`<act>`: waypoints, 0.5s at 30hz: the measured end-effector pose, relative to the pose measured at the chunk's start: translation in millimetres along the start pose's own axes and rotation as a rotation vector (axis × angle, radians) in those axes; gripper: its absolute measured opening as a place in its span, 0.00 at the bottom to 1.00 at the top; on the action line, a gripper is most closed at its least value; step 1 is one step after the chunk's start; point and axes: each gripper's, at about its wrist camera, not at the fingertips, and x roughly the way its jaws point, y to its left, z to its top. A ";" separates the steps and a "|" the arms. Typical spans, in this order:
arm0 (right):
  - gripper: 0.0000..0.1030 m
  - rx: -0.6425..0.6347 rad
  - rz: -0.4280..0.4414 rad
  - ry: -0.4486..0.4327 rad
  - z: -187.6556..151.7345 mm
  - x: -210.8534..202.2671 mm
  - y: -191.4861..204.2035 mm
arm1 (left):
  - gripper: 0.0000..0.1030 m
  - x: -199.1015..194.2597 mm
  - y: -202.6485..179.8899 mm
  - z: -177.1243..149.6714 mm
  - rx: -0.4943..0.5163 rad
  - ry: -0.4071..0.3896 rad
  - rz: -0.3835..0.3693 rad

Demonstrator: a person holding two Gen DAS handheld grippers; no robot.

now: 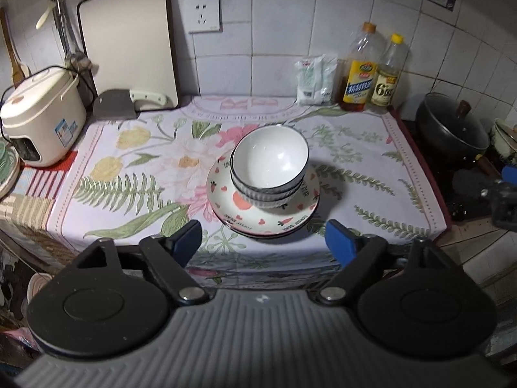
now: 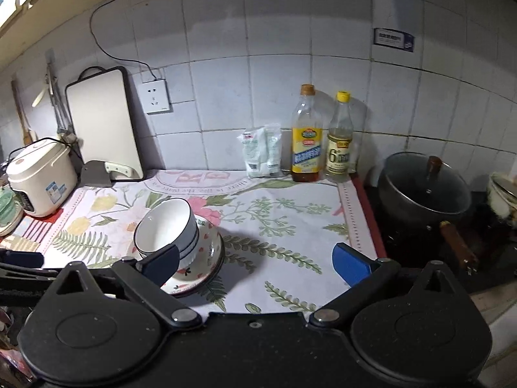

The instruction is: Organize plates and bowls

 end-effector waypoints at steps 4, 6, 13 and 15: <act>1.00 0.027 -0.056 0.038 -1.5 -3.4 6.0 | 0.88 -12.4 -3.1 -3.0 0.015 -0.054 0.028; 1.00 0.022 -0.050 0.045 -5.6 -5.9 9.4 | 0.88 -15.5 -2.9 -4.6 0.023 -0.056 0.017; 1.00 -0.059 -0.092 0.075 -9.8 -10.2 18.2 | 0.88 -13.8 -5.1 -11.5 0.041 -0.001 0.026; 1.00 -0.048 -0.086 0.078 -9.2 -13.9 19.2 | 0.88 -13.0 -5.1 -11.8 0.043 0.010 0.029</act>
